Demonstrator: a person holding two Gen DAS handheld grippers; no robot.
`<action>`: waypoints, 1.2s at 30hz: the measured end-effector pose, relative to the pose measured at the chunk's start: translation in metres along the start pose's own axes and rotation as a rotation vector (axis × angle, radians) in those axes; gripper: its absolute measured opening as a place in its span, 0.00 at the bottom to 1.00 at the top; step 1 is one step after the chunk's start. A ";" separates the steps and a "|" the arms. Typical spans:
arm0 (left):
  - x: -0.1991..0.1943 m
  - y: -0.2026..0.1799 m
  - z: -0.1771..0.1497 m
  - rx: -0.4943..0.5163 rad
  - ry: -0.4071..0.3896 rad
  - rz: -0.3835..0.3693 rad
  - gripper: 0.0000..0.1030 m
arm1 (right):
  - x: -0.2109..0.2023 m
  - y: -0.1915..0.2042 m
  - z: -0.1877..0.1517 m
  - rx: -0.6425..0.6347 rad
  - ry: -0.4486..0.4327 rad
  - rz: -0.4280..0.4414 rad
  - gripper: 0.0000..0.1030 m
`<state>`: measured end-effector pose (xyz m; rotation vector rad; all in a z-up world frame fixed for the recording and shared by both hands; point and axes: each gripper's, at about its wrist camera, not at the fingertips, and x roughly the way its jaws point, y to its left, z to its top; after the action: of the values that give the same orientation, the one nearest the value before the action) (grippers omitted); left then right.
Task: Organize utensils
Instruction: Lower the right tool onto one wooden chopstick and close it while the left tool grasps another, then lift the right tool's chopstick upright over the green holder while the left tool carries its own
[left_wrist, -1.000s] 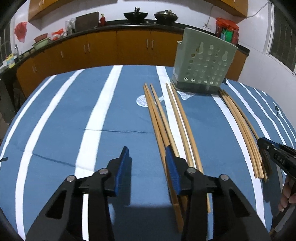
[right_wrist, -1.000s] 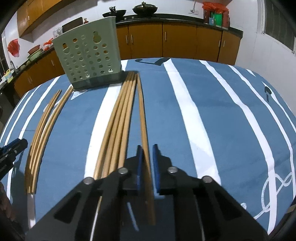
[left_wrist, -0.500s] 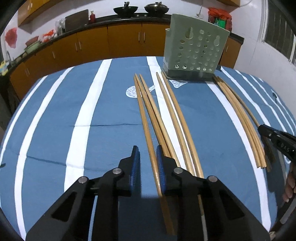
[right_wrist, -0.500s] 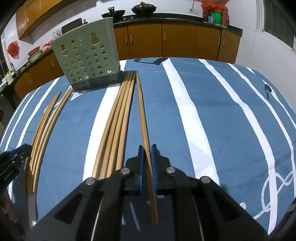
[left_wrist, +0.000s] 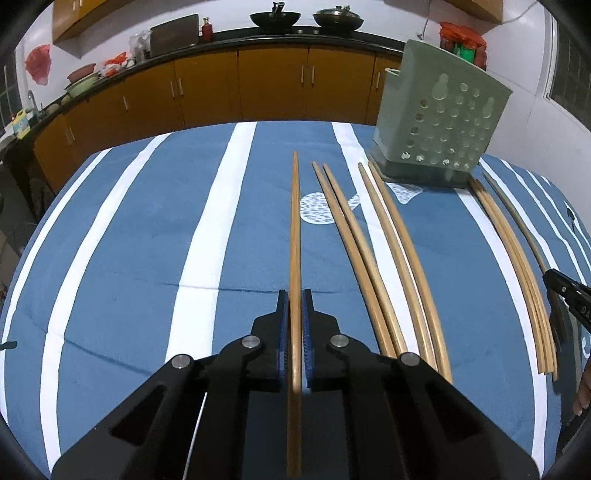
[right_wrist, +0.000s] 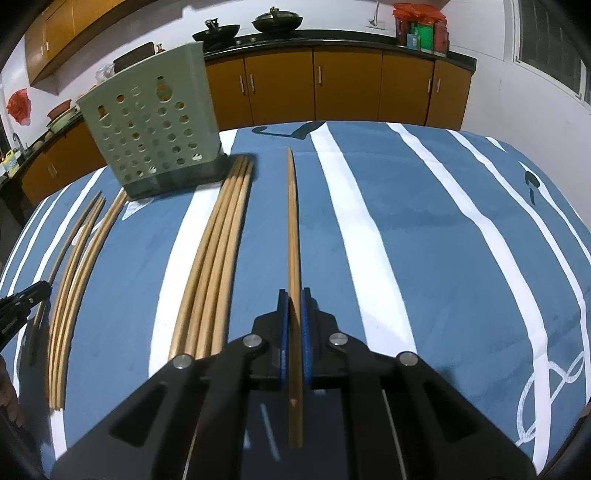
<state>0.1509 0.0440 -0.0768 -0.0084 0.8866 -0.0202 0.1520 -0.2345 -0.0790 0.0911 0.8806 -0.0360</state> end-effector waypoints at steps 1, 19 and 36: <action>0.000 0.000 0.000 0.000 0.000 -0.002 0.08 | 0.001 0.000 0.000 -0.001 -0.001 0.000 0.08; -0.010 0.000 -0.009 0.033 0.005 -0.018 0.07 | -0.006 -0.004 -0.005 0.001 0.007 0.018 0.08; -0.096 0.021 0.053 -0.045 -0.290 -0.054 0.07 | -0.098 -0.016 0.048 0.028 -0.277 0.053 0.08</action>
<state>0.1314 0.0673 0.0311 -0.0759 0.5964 -0.0482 0.1253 -0.2552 0.0259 0.1324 0.6006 -0.0115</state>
